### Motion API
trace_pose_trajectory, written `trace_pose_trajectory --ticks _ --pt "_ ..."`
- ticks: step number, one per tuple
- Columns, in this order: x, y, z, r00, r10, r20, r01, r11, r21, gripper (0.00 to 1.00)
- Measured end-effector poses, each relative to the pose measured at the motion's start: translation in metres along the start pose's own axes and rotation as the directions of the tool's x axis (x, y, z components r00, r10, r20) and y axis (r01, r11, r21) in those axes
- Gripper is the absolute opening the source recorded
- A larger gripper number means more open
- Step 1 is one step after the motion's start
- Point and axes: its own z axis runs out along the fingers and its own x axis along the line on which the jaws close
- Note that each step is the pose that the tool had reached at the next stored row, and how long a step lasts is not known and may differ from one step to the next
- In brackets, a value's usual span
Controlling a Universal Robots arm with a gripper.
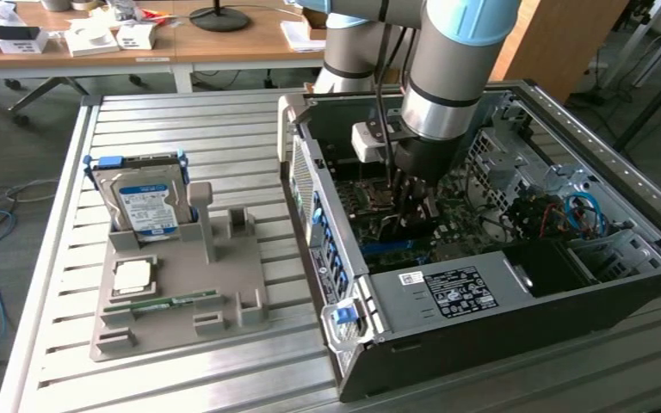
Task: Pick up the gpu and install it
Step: 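Insert the gpu into the slot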
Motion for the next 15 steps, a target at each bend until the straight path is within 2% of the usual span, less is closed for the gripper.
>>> trace_pose_trajectory --ticks 15 --pt "0.0014 0.0003 0.0010 1.0000 0.000 0.0002 0.000 1.0000 0.0001 0.26"
